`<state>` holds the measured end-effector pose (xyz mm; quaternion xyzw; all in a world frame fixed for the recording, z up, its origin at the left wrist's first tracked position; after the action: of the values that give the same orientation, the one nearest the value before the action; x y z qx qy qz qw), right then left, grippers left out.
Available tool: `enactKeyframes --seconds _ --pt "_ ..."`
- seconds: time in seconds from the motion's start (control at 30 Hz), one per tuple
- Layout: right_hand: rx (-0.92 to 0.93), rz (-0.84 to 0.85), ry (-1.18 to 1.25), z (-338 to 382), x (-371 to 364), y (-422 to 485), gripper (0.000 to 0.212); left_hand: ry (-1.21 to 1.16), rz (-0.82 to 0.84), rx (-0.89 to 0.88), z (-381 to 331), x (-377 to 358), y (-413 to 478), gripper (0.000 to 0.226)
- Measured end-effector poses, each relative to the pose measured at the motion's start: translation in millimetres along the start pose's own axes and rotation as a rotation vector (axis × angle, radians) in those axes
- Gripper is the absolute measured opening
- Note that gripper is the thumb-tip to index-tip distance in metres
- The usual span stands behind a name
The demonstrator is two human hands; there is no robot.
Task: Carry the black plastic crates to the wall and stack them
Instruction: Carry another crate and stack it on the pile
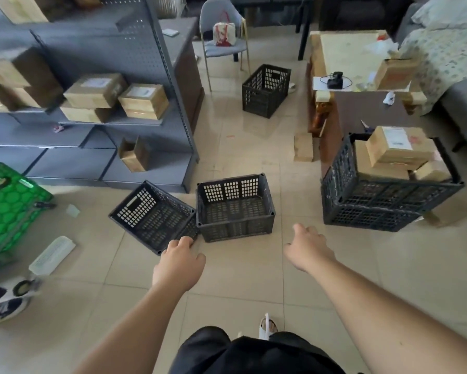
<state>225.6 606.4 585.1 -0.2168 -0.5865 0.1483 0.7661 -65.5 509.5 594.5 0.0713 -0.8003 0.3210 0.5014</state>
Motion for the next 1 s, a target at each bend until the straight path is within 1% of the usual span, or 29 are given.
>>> enactKeyframes --seconds 0.17,0.3,0.47,0.67,0.87,1.0 --pt "0.021 0.031 -0.034 31 19 65 0.054 0.0 0.009 0.039 -13 13 62 0.06" --pt "0.018 0.052 -0.03 57 29 121 0.054 -0.003 0.015 0.025 -29 29 127 0.058" --pt "-0.04 0.048 -0.015 94 45 188 0.048 0.026 0.072 -0.004 -43 44 218 0.057" --pt "-0.109 0.068 0.072 134 52 261 0.052 0.09 0.149 -0.042 -61 55 312 0.06" --pt "-0.132 0.115 0.086 146 55 334 0.056 0.083 0.225 -0.002 -85 45 376 0.059" --pt "-0.145 0.165 0.051 138 51 389 0.056 0.142 0.272 0.024 -96 27 411 0.061"
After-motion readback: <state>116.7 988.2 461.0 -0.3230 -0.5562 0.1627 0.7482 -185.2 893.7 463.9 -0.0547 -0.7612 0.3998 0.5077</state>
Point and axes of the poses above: each hand's wrist, its own y-axis towards the middle knuckle, its own x-axis out of the back of the hand, z = x × y, the point moved 6 cm from there along y, towards the middle knuckle, and after that the axes turned 1 degree about -y, right-handed, at the moved point
